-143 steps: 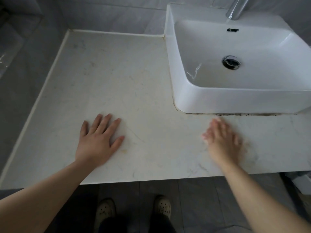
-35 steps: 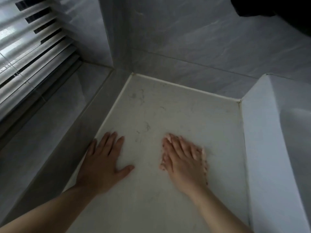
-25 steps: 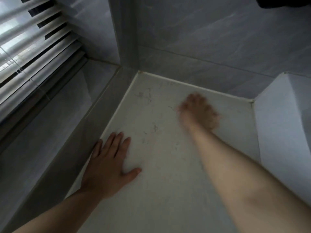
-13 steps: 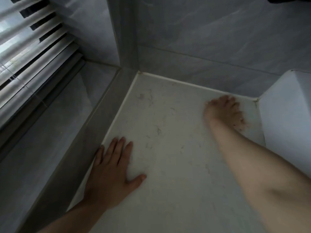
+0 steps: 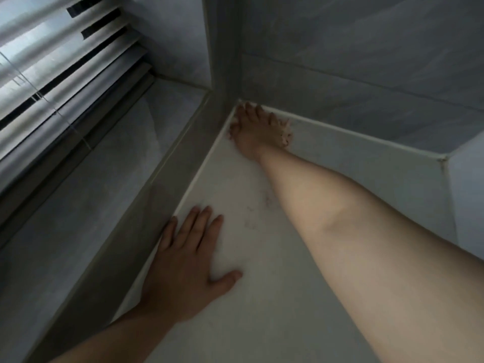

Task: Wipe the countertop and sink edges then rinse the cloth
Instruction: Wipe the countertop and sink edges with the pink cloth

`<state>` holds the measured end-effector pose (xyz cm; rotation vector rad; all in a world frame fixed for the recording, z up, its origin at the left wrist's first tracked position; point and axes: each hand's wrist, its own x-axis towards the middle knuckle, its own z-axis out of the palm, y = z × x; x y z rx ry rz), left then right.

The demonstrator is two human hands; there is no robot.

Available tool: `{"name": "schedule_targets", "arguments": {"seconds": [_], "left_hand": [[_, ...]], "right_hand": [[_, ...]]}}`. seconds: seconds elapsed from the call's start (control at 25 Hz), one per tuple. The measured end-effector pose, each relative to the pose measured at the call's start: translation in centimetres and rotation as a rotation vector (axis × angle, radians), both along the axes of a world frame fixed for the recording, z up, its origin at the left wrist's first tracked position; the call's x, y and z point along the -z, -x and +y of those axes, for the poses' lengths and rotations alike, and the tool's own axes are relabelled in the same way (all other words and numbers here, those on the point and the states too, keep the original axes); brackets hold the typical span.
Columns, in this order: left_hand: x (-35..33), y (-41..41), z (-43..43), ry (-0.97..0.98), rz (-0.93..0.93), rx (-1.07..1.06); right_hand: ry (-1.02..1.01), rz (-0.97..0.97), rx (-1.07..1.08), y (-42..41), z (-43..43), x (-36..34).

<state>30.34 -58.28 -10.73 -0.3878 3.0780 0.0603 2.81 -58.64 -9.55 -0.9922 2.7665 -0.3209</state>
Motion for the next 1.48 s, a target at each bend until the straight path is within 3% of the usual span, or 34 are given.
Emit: {"name": "schedule_targets", "arguments": {"seconds": [0.24,0.48,0.6,0.68,0.84,0.96,1.16,1.28,1.48], "left_hand": [[-0.3,0.0,0.2,0.011,-0.007,-0.010],[-0.3,0.0,0.3,0.014,-0.007,-0.014],[-0.4,0.0,0.4,0.012,0.007,-0.025],[-0.3,0.0,0.4,0.007,0.003,-0.018],[-0.1,-0.1,0.5,-0.021,0.042,-0.059],[0.1,-0.2,0.3,-0.052,0.074,-0.105],[0.3,-0.3,0.6,-0.068,0.113,-0.139],[0.4,-0.1,0.4,-0.040,0.107,-0.119],[0.0,-0.2,0.5,-0.065,0.078,-0.139]], "right_hand": [[-0.045,0.072,0.092,1.6,7.1,0.3],[-0.238,0.133,0.527,2.7,20.7,0.3],[-0.176,0.029,0.708,1.8,20.8,0.0],[-0.086,-0.026,0.616,0.7,16.6,0.0],[0.033,-0.055,0.163,-2.9,4.0,0.3],[0.061,-0.079,0.106,-2.9,-1.2,0.0],[0.121,0.039,0.129,0.0,-2.8,0.3],[0.056,0.000,0.113,-1.5,-2.3,0.3],[-0.002,-0.034,-0.170,-9.8,2.3,-0.2]]}}
